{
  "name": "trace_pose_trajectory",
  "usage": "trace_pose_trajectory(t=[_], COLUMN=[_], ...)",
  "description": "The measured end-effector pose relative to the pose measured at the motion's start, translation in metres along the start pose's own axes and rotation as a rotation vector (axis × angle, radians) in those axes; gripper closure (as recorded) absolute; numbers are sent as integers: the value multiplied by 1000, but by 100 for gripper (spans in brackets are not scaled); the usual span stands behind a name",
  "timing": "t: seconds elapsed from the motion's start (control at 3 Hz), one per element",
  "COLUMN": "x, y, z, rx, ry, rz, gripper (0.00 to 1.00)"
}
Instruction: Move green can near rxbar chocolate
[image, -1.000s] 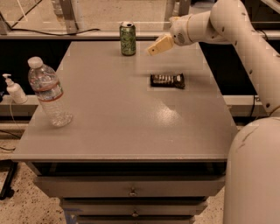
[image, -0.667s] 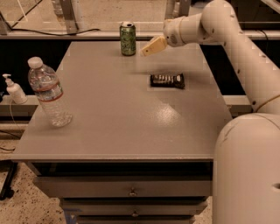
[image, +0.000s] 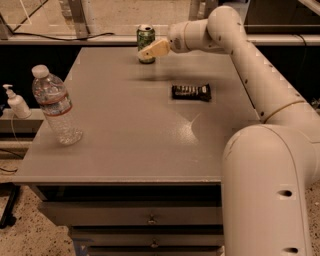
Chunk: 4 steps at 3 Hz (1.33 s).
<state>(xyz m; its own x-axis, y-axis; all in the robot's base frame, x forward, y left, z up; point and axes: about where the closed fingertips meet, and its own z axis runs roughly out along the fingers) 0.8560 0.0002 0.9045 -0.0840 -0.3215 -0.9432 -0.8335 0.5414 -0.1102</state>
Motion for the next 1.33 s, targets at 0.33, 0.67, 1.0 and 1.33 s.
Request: trace_pose_trajectory(t=[0.33, 0.67, 1.0, 1.33], x=[-10, -6, 7, 17], y=[7, 9, -4, -21], z=[20, 38, 48, 46], rx=[-5, 11, 69, 128], ry=[-35, -35, -10, 7], rz=[46, 54, 21, 2], gripper=[0, 0, 18, 40])
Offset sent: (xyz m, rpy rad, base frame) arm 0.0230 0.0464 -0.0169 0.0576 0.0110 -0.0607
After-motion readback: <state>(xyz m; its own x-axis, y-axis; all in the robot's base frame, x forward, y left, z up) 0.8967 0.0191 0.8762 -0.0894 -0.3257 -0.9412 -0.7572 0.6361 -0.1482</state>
